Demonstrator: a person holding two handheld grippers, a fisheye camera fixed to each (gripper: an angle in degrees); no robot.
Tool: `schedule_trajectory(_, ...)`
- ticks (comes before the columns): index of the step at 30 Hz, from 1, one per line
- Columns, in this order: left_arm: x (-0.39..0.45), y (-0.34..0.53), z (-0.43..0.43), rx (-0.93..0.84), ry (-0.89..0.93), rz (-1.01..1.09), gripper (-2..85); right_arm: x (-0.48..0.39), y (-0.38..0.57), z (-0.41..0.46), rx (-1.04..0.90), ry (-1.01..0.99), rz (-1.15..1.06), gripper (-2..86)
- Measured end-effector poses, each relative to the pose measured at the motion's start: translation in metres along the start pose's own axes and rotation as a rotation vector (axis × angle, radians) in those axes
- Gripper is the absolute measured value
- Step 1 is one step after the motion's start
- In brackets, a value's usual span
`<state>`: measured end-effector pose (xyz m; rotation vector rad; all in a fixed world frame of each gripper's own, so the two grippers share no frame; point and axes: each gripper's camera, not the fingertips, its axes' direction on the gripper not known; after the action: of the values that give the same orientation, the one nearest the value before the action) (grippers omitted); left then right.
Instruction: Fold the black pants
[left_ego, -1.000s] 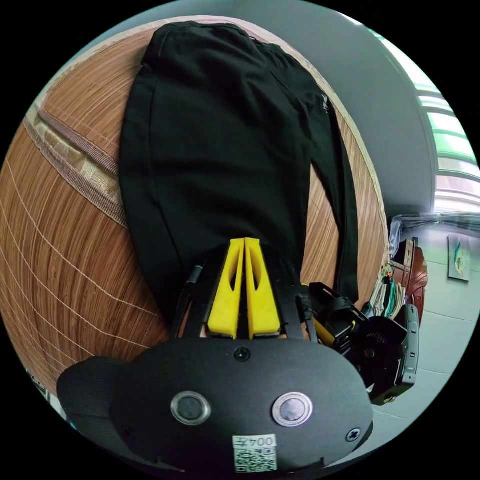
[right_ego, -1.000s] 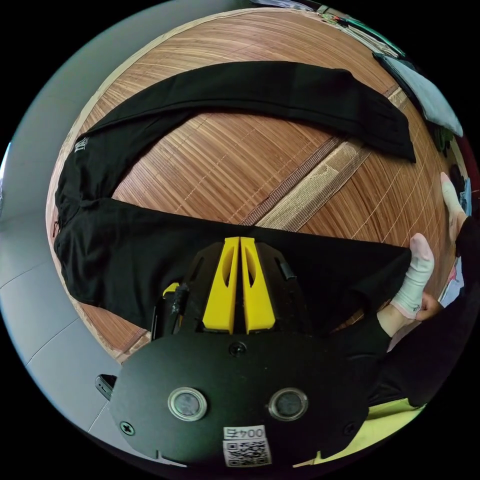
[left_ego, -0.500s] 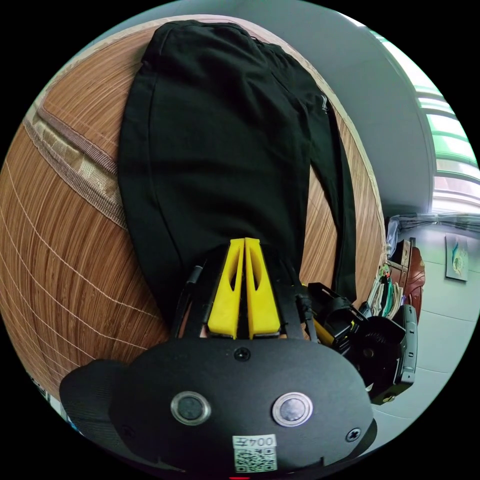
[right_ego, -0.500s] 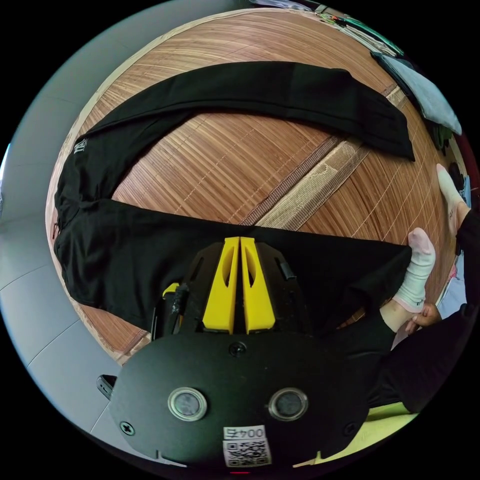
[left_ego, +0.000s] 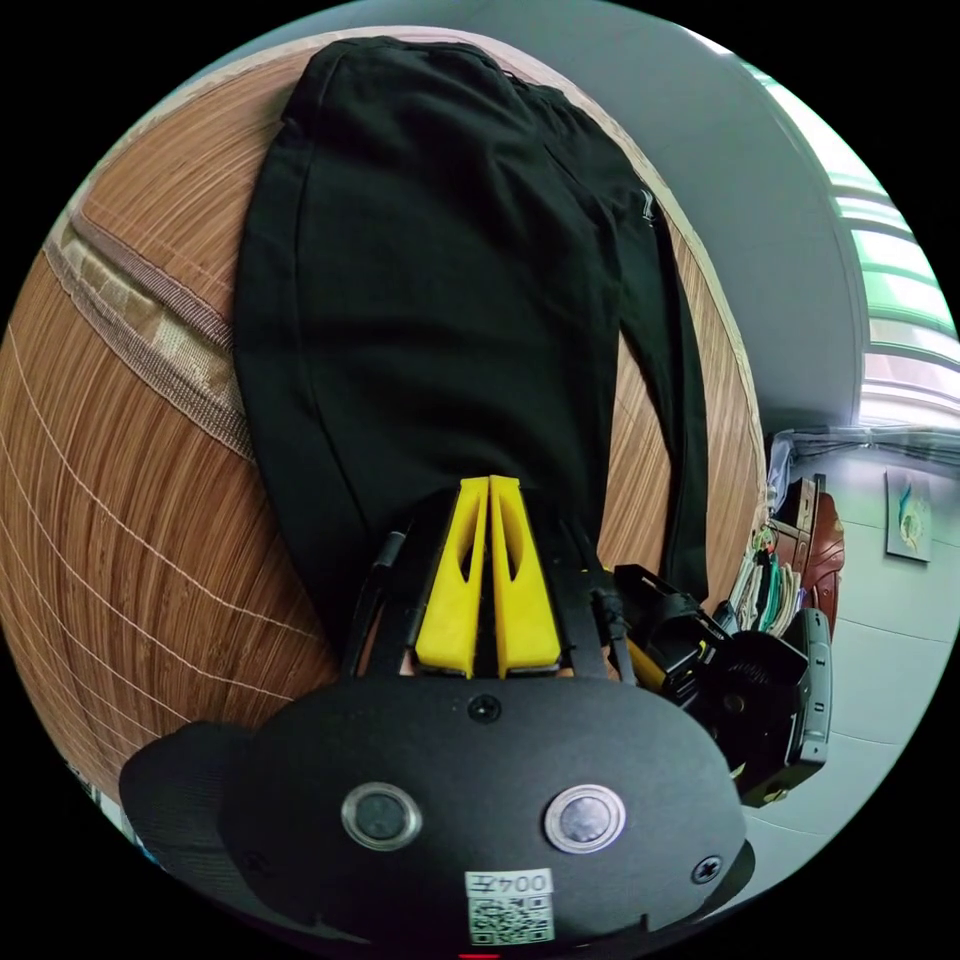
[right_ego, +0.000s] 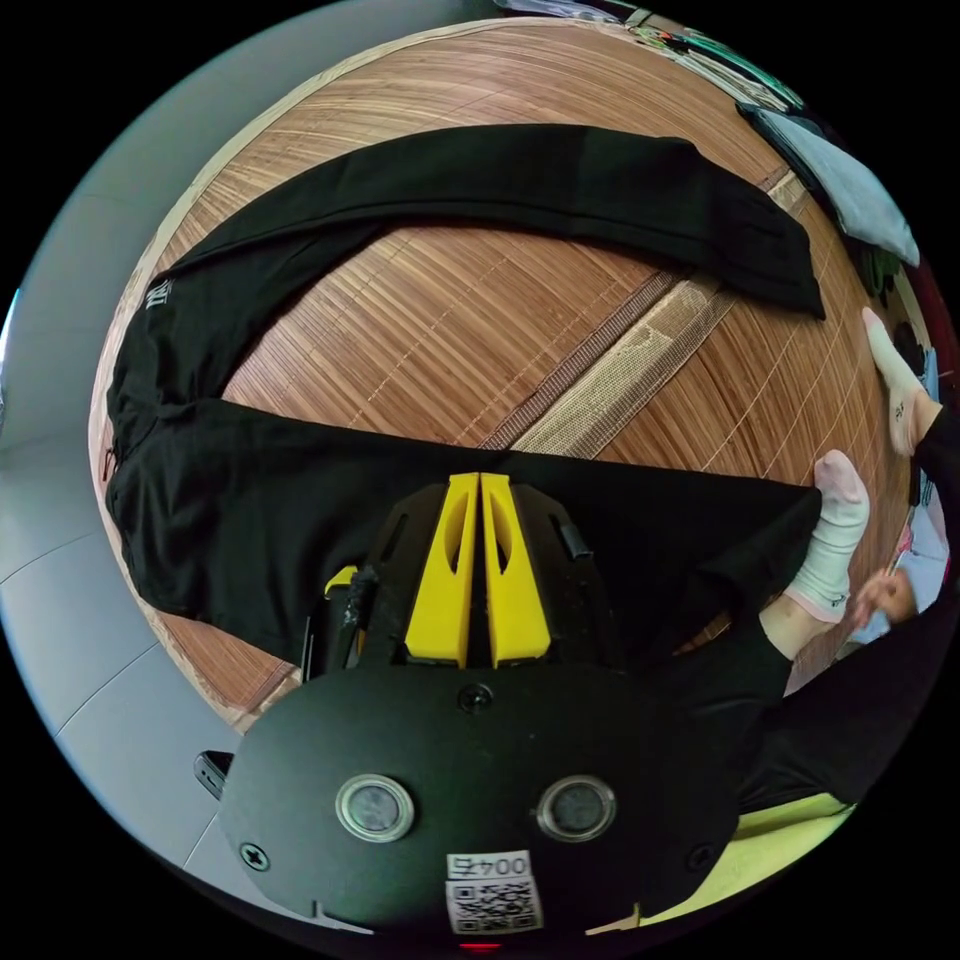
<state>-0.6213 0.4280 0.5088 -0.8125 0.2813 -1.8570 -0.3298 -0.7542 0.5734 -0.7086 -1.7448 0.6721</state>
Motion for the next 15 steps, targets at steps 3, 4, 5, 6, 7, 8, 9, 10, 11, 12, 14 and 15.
schedule_trajectory(3, -0.001, -0.002, 0.000, 0.000, 0.006, -0.002, 0.7, -0.007, -0.001, 0.000, 0.001, 0.008, -0.003, -0.7)
schedule_trajectory(4, 0.000, -0.004, 0.000, -0.004, 0.002, 0.000, 0.7, -0.008, -0.001, -0.001, 0.000, 0.006, 0.001, -0.7)
schedule_trajectory(5, 0.000, -0.004, 0.000, -0.004, -0.001, 0.002, 0.7, -0.009, -0.002, -0.001, -0.001, 0.004, 0.002, -0.7)
schedule_trajectory(6, 0.001, -0.005, -0.001, -0.003, -0.007, 0.004, 0.7, -0.011, -0.002, -0.001, -0.003, 0.001, 0.003, -0.7)
schedule_trajectory(7, 0.002, -0.006, -0.001, -0.002, -0.009, 0.005, 0.7, -0.012, -0.003, -0.001, -0.003, -0.005, 0.005, -0.7)
schedule_trajectory(8, 0.002, -0.006, 0.000, -0.001, -0.008, 0.005, 0.7, -0.013, -0.003, -0.001, -0.003, -0.007, 0.005, -0.7)
schedule_trajectory(9, 0.001, -0.007, 0.000, 0.000, -0.004, 0.000, 0.7, -0.015, -0.004, -0.001, -0.004, -0.005, 0.003, -0.7)
schedule_trajectory(10, 0.001, -0.008, 0.000, 0.000, -0.002, -0.002, 0.7, -0.019, -0.004, -0.002, -0.004, 0.004, -0.001, -0.7)
schedule_trajectory(11, 0.000, -0.008, 0.000, -0.001, 0.000, -0.002, 0.7, -0.021, -0.004, -0.002, -0.004, 0.008, -0.003, -0.7)
schedule_trajectory(12, -0.001, -0.009, 0.000, -0.003, 0.006, -0.006, 0.7, -0.024, -0.004, -0.002, -0.003, 0.012, -0.003, -0.7)
schedule_trajectory(14, -0.002, -0.010, 0.000, -0.002, 0.010, -0.007, 0.7, -0.028, -0.003, -0.003, -0.001, 0.016, -0.005, -0.7)
schedule_trajectory(15, -0.002, -0.011, 0.000, -0.001, 0.010, -0.008, 0.7, -0.029, -0.004, -0.003, -0.003, 0.014, -0.006, -0.7)
